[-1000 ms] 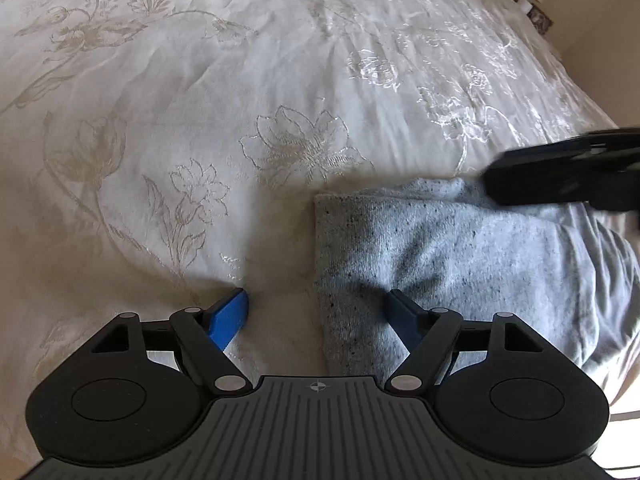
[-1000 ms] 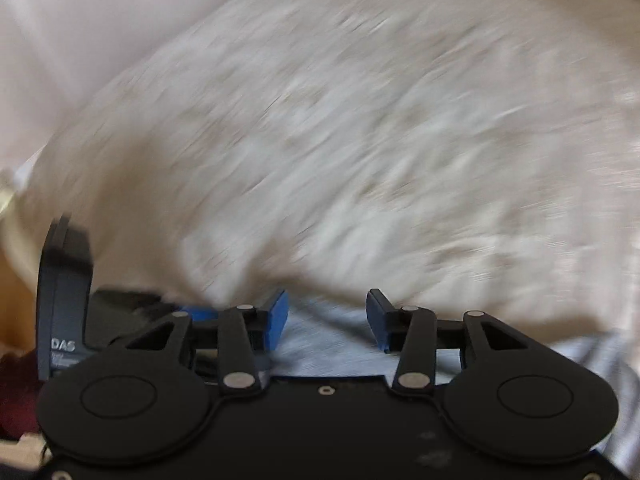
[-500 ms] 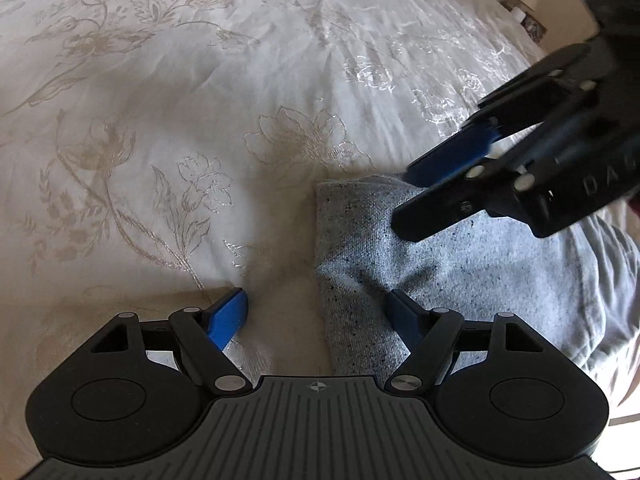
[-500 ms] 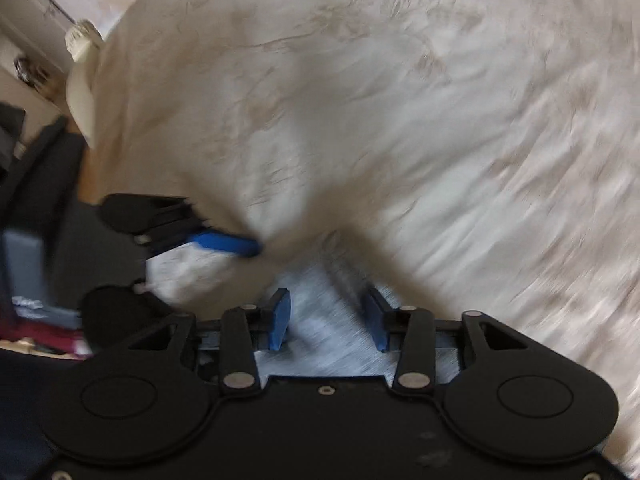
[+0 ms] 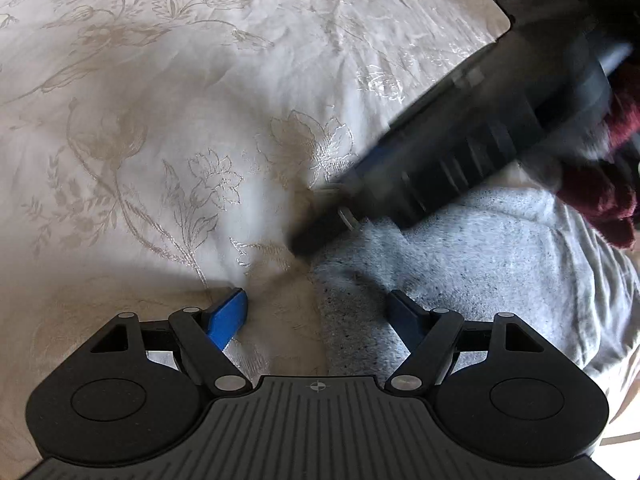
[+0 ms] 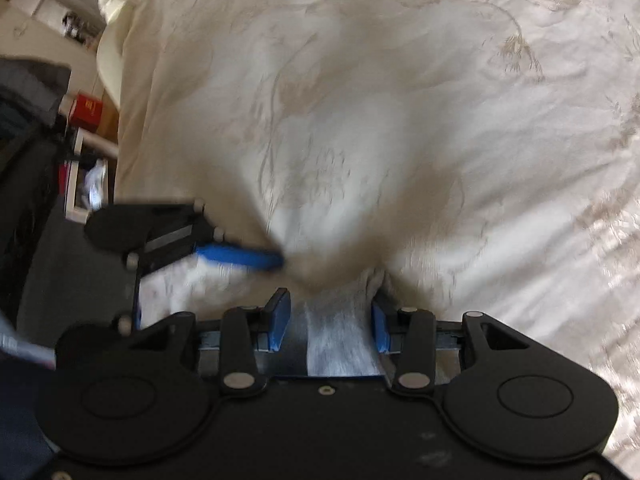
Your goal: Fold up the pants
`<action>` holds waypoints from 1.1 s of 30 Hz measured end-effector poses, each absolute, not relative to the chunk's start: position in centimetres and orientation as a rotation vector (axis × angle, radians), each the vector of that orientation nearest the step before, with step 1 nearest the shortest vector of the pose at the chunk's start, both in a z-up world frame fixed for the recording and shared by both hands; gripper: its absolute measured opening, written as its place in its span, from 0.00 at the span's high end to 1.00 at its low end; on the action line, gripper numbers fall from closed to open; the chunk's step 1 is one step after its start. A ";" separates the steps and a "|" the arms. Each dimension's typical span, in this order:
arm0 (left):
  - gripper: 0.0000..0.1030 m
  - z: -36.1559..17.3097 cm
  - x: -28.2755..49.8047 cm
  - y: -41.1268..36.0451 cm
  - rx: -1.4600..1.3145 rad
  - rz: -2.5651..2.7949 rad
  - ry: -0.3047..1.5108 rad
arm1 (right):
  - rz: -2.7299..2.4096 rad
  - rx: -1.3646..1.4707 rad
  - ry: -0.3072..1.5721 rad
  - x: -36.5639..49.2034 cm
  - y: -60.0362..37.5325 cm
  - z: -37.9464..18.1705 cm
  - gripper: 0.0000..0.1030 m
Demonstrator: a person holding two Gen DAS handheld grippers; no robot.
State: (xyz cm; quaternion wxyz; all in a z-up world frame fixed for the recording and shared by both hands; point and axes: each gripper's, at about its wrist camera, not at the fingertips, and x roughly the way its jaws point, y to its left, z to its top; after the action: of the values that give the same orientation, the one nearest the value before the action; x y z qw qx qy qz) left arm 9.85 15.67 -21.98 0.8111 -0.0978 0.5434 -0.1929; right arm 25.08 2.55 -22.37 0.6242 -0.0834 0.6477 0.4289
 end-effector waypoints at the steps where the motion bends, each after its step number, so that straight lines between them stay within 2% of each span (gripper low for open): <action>1: 0.27 -21.9 9.8 15.7 -0.212 -0.412 1.161 | 0.949 -0.136 1.468 25.5 2.2 -22.2 0.56; 3: 0.27 -21.6 9.6 15.8 -0.205 -0.413 1.168 | 0.862 -0.058 1.399 26.0 1.0 -21.4 0.61; 5: 0.27 -20.9 9.7 15.9 -0.196 -0.413 1.172 | 0.766 -0.023 1.338 26.0 -0.3 -20.2 0.61; 7: 0.27 -20.1 9.8 16.1 -0.203 -0.413 1.157 | 0.698 -0.015 1.291 25.2 -1.6 -18.8 0.68; 9: 0.27 -19.5 10.1 16.5 -0.211 -0.408 1.140 | 0.656 -0.028 1.271 23.6 -2.6 -17.7 0.94; 13: 0.27 -19.3 11.6 16.5 -0.216 -0.395 1.127 | 0.564 -0.060 1.274 19.1 -4.2 -17.2 0.95; 17: 0.26 -20.9 13.9 15.2 -0.137 -0.366 1.151 | 0.320 -0.101 1.295 15.6 -6.6 -19.7 0.95; 19: 0.23 -21.7 14.8 14.7 -0.096 -0.351 1.173 | 0.148 -0.107 1.295 14.8 -8.8 -20.7 1.00; 22: 0.22 -21.1 15.4 14.1 -0.062 -0.325 1.174 | -0.053 -0.100 1.272 13.9 -11.1 -20.4 1.00; 23: 0.23 -20.5 15.2 14.1 -0.057 -0.317 1.162 | -0.095 -0.103 1.257 13.5 -11.6 -19.8 0.99; 25: 0.23 -19.4 14.8 14.2 -0.068 -0.315 1.148 | -0.125 -0.057 1.224 12.4 -12.3 -18.4 0.91; 29: 0.23 -18.1 13.3 13.3 -0.071 -0.377 1.142 | -0.096 -0.017 1.197 9.1 -12.3 -16.4 0.90; 33: 0.23 -18.1 10.3 11.6 0.021 -0.468 1.149 | -0.153 0.011 1.252 5.3 -11.9 -17.3 0.88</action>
State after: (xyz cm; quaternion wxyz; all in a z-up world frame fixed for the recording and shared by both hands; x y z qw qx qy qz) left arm 10.34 11.56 -18.08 0.8138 0.0099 0.5382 -0.2192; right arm 5.25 -11.94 -17.25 0.8078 0.0052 0.5851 -0.0713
